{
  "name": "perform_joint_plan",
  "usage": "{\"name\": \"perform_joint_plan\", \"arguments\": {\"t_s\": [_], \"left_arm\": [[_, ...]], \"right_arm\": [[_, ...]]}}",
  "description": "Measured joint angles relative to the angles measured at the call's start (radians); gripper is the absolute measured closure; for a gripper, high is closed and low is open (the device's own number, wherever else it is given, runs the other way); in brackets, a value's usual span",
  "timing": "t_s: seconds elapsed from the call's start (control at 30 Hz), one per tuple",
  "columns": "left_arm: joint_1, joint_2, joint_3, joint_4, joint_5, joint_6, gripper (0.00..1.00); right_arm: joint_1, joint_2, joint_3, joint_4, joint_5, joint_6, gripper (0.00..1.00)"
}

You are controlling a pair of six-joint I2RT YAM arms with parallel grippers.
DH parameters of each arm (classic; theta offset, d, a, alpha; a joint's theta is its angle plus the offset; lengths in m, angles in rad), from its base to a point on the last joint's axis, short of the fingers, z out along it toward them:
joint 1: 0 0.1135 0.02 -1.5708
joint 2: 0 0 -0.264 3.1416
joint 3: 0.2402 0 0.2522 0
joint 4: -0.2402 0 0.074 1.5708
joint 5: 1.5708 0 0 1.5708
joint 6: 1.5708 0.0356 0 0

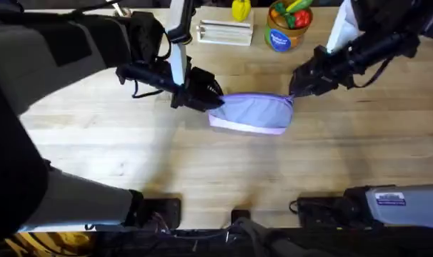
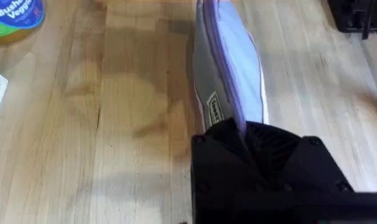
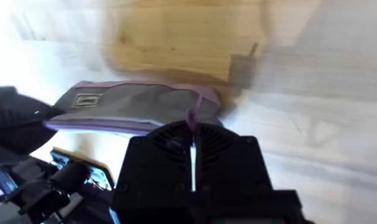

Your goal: Unzip the bag, pick up the pens from the table one at a time and place them inside, then zip the bag closed.

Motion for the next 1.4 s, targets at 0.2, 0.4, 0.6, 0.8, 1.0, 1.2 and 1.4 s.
{"name": "perform_joint_plan", "arguments": {"t_s": [0.2, 0.4, 0.6, 0.8, 1.0, 1.2, 1.4], "left_arm": [[-0.001, 0.000, 0.000, -0.008, -0.008, -0.013, 0.958], [-0.008, 0.000, 0.000, -0.010, -0.014, -0.013, 0.958], [-0.009, 0.000, -0.001, -0.012, -0.025, -0.014, 0.958], [0.001, 0.001, -0.001, -0.012, -0.052, -0.014, 0.959], [0.003, 0.001, -0.001, -0.012, -0.060, -0.014, 0.959], [0.003, 0.001, -0.001, -0.012, -0.060, -0.014, 0.959], [0.008, 0.001, -0.001, -0.008, -0.044, -0.014, 0.281]], "right_arm": [[-0.092, -0.005, -0.120, 0.032, 0.009, 0.038, 0.967], [-0.107, -0.022, -0.265, 0.135, -0.014, 0.122, 0.967], [-0.108, -0.038, -0.291, 0.142, -0.019, 0.166, 0.966], [-0.126, -0.146, -0.256, 0.107, 0.054, 0.173, 0.415], [-0.126, -0.304, -0.177, 0.090, 0.057, 0.164, 0.006], [-0.087, -0.477, -0.153, 0.081, 0.057, 0.095, 0.004], [-0.038, -0.586, -0.153, 0.076, 0.057, -0.020, 0.005]]}}
